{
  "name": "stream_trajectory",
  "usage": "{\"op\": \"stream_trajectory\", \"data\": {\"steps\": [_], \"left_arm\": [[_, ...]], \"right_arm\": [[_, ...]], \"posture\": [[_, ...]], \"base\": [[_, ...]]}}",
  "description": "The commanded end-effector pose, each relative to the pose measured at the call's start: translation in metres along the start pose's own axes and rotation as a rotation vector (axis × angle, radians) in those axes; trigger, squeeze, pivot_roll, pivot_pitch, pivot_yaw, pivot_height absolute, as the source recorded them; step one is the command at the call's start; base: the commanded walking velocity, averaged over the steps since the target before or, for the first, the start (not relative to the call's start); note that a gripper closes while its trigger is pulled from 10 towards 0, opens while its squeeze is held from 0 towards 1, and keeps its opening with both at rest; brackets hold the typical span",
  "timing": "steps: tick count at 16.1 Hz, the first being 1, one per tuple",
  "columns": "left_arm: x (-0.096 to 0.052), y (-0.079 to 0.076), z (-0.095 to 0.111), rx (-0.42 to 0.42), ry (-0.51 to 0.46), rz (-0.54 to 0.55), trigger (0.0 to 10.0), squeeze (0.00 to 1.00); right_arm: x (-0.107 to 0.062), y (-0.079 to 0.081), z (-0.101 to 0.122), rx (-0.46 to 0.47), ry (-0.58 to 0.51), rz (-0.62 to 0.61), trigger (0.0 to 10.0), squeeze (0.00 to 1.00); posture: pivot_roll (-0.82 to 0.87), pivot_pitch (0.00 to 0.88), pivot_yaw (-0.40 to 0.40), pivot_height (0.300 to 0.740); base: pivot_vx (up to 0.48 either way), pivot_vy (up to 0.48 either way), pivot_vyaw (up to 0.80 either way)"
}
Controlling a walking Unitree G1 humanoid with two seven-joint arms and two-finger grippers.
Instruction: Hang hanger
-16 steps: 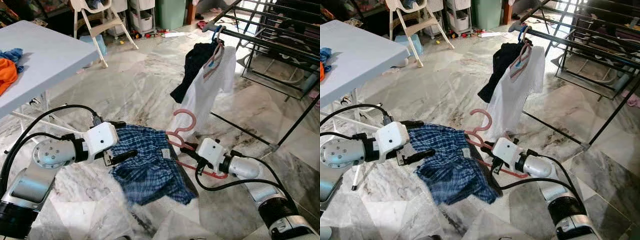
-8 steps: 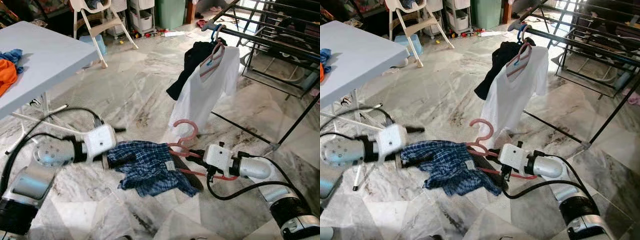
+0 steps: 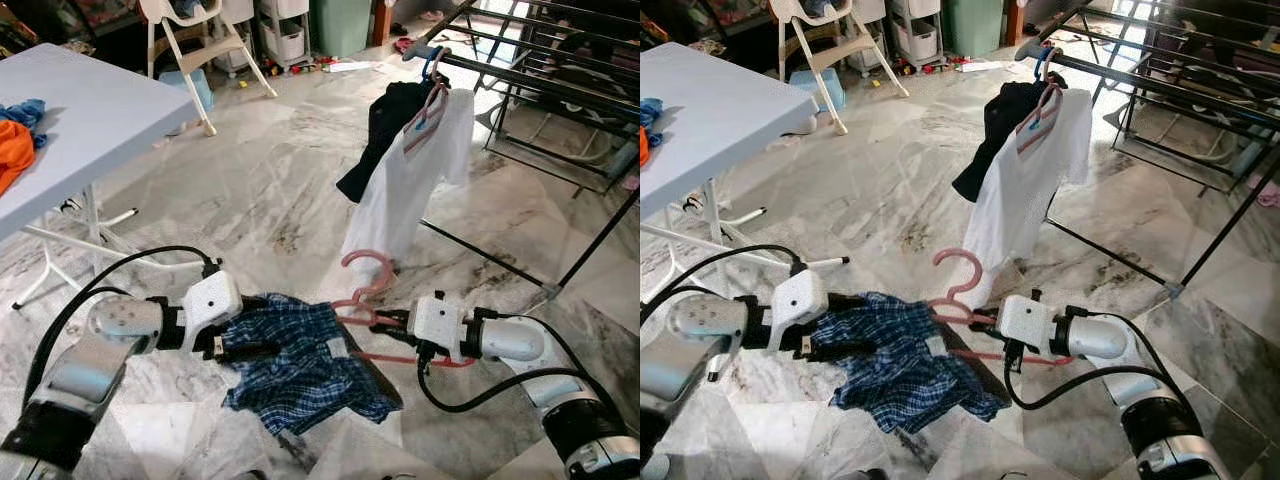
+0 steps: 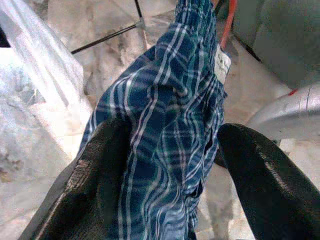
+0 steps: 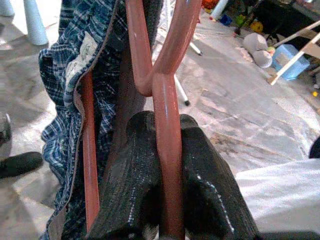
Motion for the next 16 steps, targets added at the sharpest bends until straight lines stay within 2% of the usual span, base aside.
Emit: {"op": "stream_trajectory", "data": {"steps": [1, 5, 9, 16], "left_arm": [[0.006, -0.007, -0.001, -0.004, 0.009, -0.06, 0.0, 0.0], [0.013, -0.022, -0.009, -0.028, 0.04, -0.18, 0.0, 0.0], [0.014, -0.029, -0.01, -0.053, 0.042, -0.242, 0.0, 0.0], [0.018, -0.032, -0.02, -0.057, 0.073, -0.251, 0.0, 0.0]], "right_arm": [[0.002, -0.002, 0.011, -0.017, -0.041, 0.015, 10.0, 0.0], [0.001, -0.001, 0.01, -0.014, -0.033, 0.041, 10.0, 0.0], [0.0, 0.001, 0.008, -0.001, -0.022, 0.051, 10.0, 0.0], [0.005, 0.004, 0.009, -0.001, -0.024, 0.083, 10.0, 0.0]], "posture": [[-0.08, 0.11, 0.082, 0.74], [-0.09, 0.115, 0.087, 0.74], [-0.09, 0.124, 0.093, 0.74], [-0.1, 0.133, 0.077, 0.74]], "base": [[0.0, 0.0, 0.0], [0.0, 0.0, 0.0], [0.0, 0.0, 0.0], [0.0, 0.0, 0.0]]}}
Point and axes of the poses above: a point about 5 cm out from each wrist's last joint towards the gripper, its own x axis pointing out of the wrist towards the gripper, its own z axis along the axis of the wrist's last joint, y = z × x, the point moved 5 cm from there along x, pointing out of the wrist towards the gripper, and after that the axes turned 3 degrees about -x, right-handed, at the moved point
